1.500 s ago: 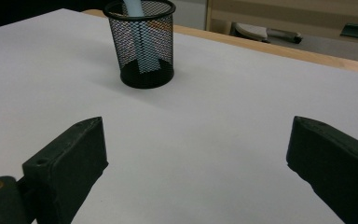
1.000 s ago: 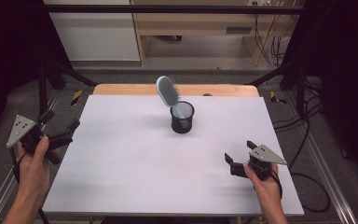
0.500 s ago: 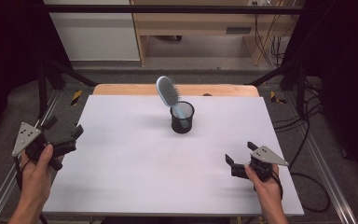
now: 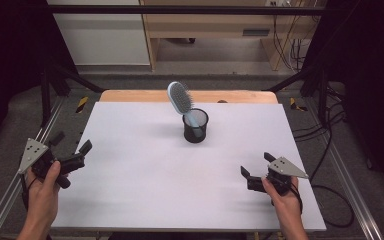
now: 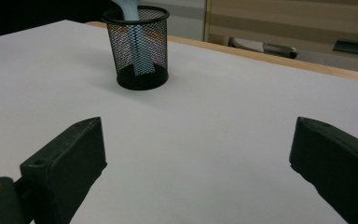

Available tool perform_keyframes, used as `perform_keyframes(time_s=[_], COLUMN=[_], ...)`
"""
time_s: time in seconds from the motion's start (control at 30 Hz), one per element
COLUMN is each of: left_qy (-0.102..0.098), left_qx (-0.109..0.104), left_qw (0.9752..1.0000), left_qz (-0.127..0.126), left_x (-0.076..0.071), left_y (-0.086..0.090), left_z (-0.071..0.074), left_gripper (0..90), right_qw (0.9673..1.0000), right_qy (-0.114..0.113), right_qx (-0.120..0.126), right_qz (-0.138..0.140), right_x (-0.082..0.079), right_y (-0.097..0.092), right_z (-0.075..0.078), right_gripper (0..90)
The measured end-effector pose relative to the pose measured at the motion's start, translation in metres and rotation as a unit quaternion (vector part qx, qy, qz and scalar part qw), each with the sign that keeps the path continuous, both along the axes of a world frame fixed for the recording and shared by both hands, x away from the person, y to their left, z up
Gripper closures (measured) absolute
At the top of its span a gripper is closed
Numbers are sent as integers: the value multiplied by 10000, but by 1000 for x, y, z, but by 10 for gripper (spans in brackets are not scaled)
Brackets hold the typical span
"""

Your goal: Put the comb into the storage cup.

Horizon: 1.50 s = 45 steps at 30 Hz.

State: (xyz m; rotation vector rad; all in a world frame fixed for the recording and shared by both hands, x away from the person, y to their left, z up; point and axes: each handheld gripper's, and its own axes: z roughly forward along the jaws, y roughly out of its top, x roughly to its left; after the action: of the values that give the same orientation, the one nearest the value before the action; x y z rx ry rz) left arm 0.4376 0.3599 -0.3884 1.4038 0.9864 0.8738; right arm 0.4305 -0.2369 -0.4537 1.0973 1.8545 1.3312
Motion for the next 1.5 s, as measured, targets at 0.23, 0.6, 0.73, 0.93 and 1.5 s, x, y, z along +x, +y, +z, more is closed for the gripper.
perform_keyframes(time_s=[0.23,0.6,0.73,0.93,1.5], left_qy=[39,147,183,248,267], left_qx=[-84,-190,-279,-385,-250], left_qw=[10000,9997,9994,9988,9984], left_qz=[-35,-106,-131,-199,-425], left_x=[-3,-4,-3,-2,-1], left_y=[-1,-6,-9,-15,-37], left_z=[-8,-19,-22,-28,-35], left_gripper=[9,9,9,10,11], right_qw=[10000,10000,10000,10000,9999], right_qy=[6,29,21,26,30], right_qx=[-3,-21,-18,-11,-31], right_qz=[17,31,58,70,124], right_x=[0,0,0,-1,-1], right_y=[2,1,1,2,2], right_z=[0,-2,-2,-2,-3], right_gripper=[37,37,37,37,37])
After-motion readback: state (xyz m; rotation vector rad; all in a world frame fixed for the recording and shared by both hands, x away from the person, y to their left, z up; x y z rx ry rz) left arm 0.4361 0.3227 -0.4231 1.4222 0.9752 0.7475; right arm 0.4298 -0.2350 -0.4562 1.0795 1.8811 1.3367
